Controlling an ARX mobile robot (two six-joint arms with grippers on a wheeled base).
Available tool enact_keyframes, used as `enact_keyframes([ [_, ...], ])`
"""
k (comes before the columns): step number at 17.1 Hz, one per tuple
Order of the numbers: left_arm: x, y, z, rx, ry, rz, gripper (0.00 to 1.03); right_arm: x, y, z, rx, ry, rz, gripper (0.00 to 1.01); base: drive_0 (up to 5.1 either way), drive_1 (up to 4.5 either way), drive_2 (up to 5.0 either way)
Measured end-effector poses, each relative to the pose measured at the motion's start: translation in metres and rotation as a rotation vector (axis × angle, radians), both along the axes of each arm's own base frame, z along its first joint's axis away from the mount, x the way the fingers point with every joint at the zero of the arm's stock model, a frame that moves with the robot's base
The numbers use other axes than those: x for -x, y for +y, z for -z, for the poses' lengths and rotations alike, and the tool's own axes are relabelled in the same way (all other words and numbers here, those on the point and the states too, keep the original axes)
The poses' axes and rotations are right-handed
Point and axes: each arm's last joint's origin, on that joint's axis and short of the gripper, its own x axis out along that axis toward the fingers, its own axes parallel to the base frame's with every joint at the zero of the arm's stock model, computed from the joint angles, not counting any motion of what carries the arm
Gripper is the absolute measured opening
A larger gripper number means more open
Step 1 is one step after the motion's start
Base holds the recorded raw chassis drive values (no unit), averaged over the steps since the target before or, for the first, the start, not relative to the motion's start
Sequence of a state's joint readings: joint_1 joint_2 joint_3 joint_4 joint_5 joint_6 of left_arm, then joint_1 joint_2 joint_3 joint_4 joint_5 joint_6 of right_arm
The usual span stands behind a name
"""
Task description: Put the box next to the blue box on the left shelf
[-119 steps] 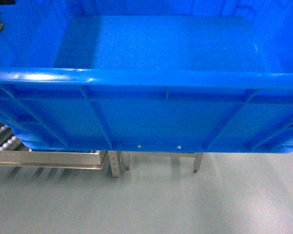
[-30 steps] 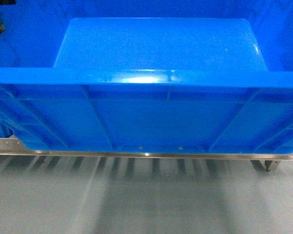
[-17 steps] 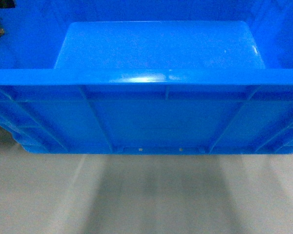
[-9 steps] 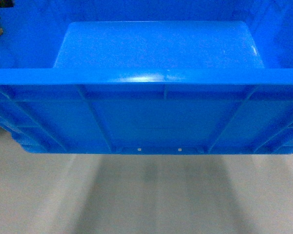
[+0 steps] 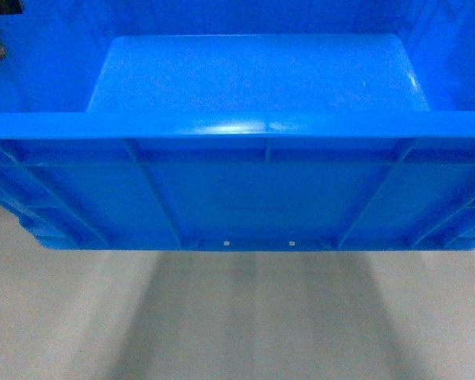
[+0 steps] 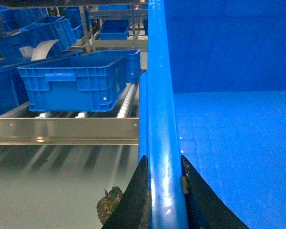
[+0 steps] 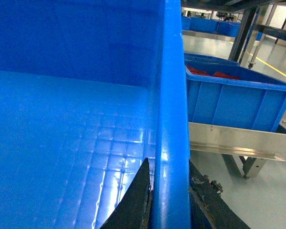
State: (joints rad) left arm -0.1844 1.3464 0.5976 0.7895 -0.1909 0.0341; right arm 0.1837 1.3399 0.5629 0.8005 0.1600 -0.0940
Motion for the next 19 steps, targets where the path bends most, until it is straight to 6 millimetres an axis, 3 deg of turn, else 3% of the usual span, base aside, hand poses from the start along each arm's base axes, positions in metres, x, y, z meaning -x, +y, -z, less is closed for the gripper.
enact_keyframes([
  [9, 0.0, 0.0, 0.0004, -0.001, 0.004, 0.0, 0.1, 0.0, 0.0, 0.0004, 0.0, 0.004, 0.0, 0.13, 0.0, 0.0, 0.0],
  [19, 0.0, 0.0, 0.0, 0.0, 0.0, 0.0, 0.1, 0.0002, 0.0, -0.0007, -0.008, -0.004, -0.002, 0.13, 0.0, 4.3, -4.2],
])
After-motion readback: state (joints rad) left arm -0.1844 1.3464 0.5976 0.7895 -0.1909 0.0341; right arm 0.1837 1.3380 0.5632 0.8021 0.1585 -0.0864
